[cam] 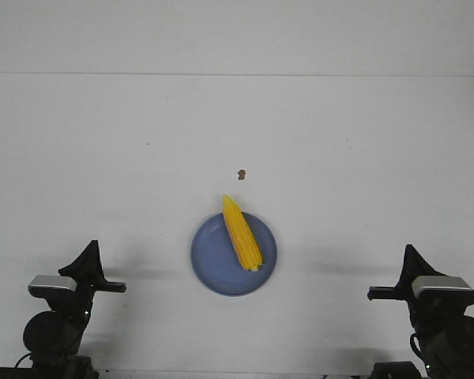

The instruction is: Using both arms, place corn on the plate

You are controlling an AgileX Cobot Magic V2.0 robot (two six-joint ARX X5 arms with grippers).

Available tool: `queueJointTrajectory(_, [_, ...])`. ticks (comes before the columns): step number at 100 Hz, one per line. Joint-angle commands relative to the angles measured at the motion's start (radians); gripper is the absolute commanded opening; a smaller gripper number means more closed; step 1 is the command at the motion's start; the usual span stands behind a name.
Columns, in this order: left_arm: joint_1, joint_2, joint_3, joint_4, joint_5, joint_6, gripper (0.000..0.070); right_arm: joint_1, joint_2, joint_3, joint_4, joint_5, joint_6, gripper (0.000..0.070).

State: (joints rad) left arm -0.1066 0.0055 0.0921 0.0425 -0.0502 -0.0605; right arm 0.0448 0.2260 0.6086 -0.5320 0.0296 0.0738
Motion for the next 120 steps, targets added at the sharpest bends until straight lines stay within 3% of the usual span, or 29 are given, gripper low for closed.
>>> queueJointTrajectory(1, [0.002, -0.003, -0.010, 0.027, -0.003, 0.015, 0.0016, 0.000, 0.003, 0.008, 0.016, 0.000, -0.011, 0.0000])
queueJointTrajectory(23, [0.008, -0.003, -0.079, 0.124, -0.003, 0.015, 0.0016, 0.000, 0.003, 0.008, 0.016, 0.000, -0.011, 0.0000])
queueJointTrajectory(120, [0.008, -0.002, -0.078, 0.116, -0.003, 0.009, 0.0016, 0.001, 0.001, 0.007, 0.016, -0.002, -0.011, 0.0000])
